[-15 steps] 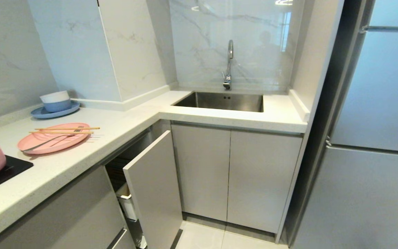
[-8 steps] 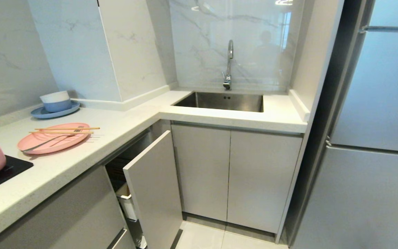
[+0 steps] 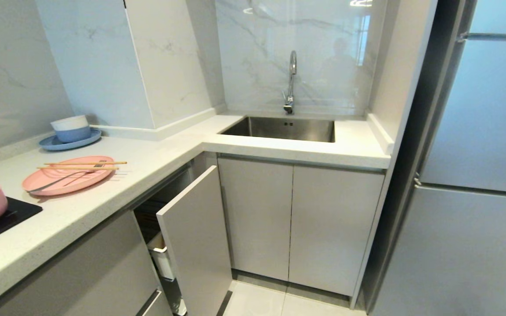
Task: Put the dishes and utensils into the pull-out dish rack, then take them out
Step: Open the cupboard
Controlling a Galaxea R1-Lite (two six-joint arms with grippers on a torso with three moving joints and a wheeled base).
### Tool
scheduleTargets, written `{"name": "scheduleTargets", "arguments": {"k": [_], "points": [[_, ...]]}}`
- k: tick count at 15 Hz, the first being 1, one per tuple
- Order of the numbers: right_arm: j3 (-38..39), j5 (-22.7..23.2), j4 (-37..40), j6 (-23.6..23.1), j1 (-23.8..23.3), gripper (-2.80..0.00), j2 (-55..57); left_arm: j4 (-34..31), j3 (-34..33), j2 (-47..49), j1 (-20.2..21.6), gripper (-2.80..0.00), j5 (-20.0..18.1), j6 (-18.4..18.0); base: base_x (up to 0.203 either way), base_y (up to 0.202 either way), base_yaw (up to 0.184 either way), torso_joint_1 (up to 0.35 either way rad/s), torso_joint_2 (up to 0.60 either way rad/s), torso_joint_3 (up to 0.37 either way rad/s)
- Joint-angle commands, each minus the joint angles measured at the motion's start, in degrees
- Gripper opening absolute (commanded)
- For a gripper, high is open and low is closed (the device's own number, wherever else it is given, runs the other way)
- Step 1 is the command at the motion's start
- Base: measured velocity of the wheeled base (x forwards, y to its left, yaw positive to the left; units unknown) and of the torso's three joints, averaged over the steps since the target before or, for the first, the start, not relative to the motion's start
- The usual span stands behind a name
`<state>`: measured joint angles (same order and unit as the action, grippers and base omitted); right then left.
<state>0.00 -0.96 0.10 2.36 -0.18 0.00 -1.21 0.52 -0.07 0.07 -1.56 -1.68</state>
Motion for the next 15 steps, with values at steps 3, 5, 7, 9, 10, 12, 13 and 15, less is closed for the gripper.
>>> {"name": "scheduleTargets", "arguments": {"k": [3,5,7,9,10,12,13,15], "points": [[0.09,0.00,-0.01,0.01,0.01,-2.80,0.00,2.05,2.20,-0.01,0.01,-2.80,0.97,0.10,0.000,0.000,0.000,0.000,0.00,0.000],[0.09,0.00,-0.01,0.01,0.02,-2.80,0.00,2.66,9.27,0.04,0.05,-2.80,1.36,-0.81,0.000,0.000,0.000,0.000,0.00,0.000],[0.09,0.00,-0.01,0.01,0.01,-2.80,0.00,1.93,19.14,1.78,0.12,-2.80,1.54,-3.21,0.000,0.000,0.000,0.000,0.00,0.000],[0.09,0.00,-0.01,0.01,0.01,-2.80,0.00,-0.16,30.37,6.40,0.16,-2.80,1.74,-4.29,0.000,0.000,0.000,0.000,0.00,0.000],[0.09,0.00,-0.01,0.01,0.01,-2.80,0.00,-1.29,35.48,9.40,0.16,-2.80,1.85,-4.54,0.000,0.000,0.000,0.000,0.00,0.000],[0.09,0.00,-0.01,0.01,0.01,-2.80,0.00,-3.57,44.74,17.17,0.29,-2.80,1.92,-5.53,0.000,0.000,0.000,0.000,0.00,0.000],[0.09,0.00,-0.01,0.01,0.01,-2.80,0.00,-4.21,48.00,21.14,0.37,-2.80,1.99,-6.66,0.000,0.000,0.000,0.000,0.00,0.000],[0.09,0.00,-0.01,0.01,0.01,-2.80,0.00,-6.06,57.01,29.53,0.17,-2.80,2.38,-8.61,0.000,0.000,0.000,0.000,0.00,0.000]]}}
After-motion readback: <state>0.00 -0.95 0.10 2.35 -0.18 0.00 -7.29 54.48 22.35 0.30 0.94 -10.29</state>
